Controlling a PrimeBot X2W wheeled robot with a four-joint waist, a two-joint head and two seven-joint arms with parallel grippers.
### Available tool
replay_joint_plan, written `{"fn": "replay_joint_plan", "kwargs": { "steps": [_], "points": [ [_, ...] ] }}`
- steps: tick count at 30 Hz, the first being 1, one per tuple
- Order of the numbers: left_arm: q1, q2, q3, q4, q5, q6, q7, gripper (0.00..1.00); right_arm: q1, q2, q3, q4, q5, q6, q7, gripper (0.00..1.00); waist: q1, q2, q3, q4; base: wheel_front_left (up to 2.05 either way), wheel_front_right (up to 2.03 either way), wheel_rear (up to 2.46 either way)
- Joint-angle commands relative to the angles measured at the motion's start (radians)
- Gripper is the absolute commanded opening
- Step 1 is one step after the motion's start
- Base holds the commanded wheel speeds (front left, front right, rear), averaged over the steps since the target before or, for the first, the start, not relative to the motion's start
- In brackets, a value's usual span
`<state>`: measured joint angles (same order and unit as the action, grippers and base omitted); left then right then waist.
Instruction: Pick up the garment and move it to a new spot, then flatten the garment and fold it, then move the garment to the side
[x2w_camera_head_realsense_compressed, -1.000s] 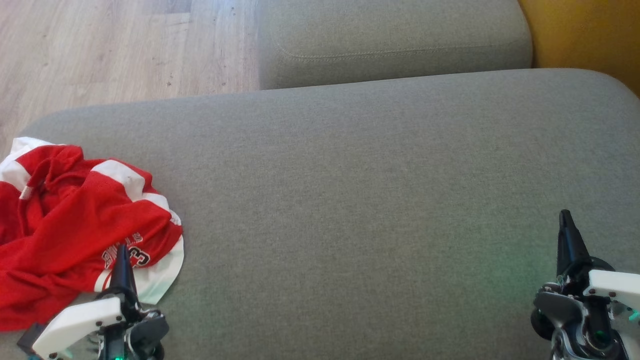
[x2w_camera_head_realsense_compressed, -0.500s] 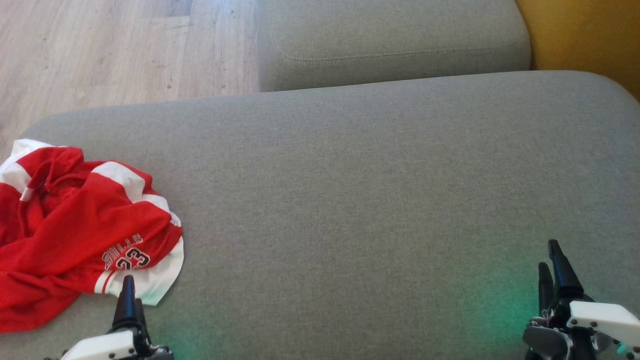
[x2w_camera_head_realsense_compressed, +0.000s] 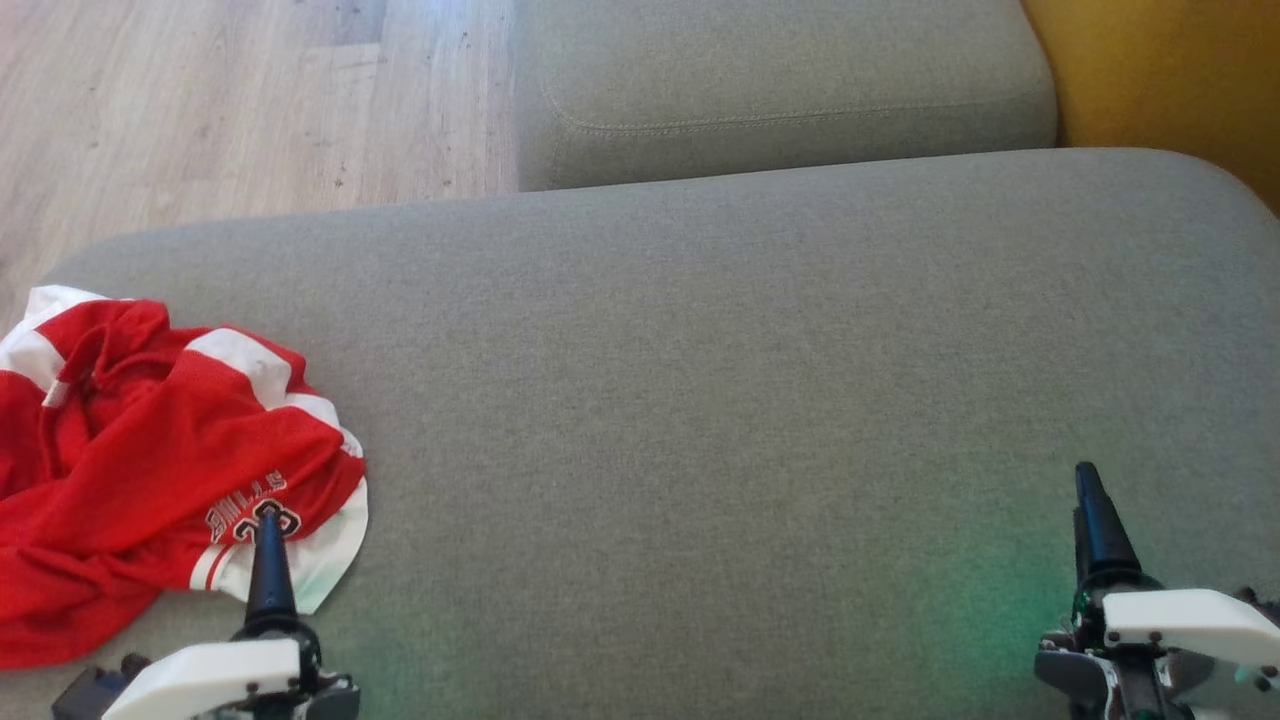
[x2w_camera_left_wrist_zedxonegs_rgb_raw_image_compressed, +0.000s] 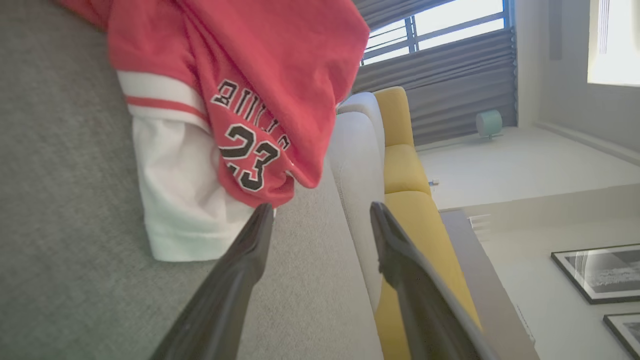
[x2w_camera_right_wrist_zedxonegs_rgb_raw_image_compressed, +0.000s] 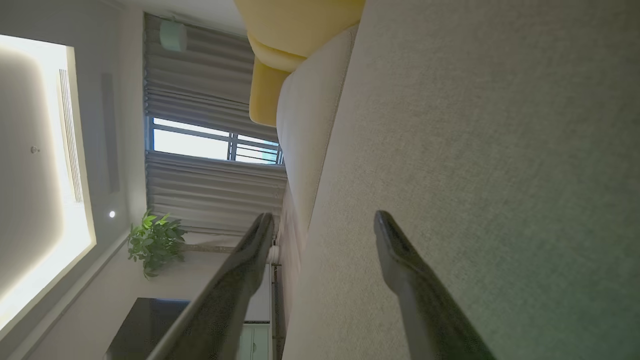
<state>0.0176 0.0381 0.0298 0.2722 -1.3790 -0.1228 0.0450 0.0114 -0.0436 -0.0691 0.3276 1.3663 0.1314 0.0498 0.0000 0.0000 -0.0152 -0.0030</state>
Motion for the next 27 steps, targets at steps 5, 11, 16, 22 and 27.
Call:
{"fn": "replay_joint_plan", "kwargs": {
  "steps": [5, 11, 16, 22, 27],
  "points": [
    [-0.029, 0.006, -0.017, -0.065, 0.096, 0.012, -0.02, 1.0, -0.03, -0.003, 0.026, -0.057, -0.095, 0.0, -0.022, 1.0, 0.0, 0.0, -0.005, -0.001, 0.0, 0.0, 0.0],
    [-0.02, 0.007, -0.033, -0.087, 0.183, 0.025, -0.037, 1.0, -0.028, -0.003, 0.052, -0.077, -0.179, 0.0, -0.04, 1.0, 0.0, 0.0, -0.01, -0.005, 0.0, 0.0, 0.0],
    [-0.01, 0.007, -0.038, -0.097, 0.243, 0.038, -0.052, 1.0, -0.026, -0.004, 0.072, -0.091, -0.247, 0.0, -0.055, 1.0, 0.0, 0.0, -0.015, -0.008, 0.0, 0.0, 0.0],
    [-0.004, 0.007, -0.048, -0.104, 0.32, 0.049, -0.07, 1.0, -0.02, -0.004, 0.091, -0.098, -0.321, 0.0, -0.072, 1.0, 0.0, 0.0, -0.023, -0.009, 0.0, 0.0, 0.0],
    [0.002, 0.008, -0.056, -0.113, 0.384, 0.057, -0.084, 1.0, -0.016, -0.005, 0.11, -0.102, -0.383, 0.0, -0.087, 1.0, 0.0, 0.0, -0.028, -0.009, 0.0, 0.0, 0.0]
  ]
}}
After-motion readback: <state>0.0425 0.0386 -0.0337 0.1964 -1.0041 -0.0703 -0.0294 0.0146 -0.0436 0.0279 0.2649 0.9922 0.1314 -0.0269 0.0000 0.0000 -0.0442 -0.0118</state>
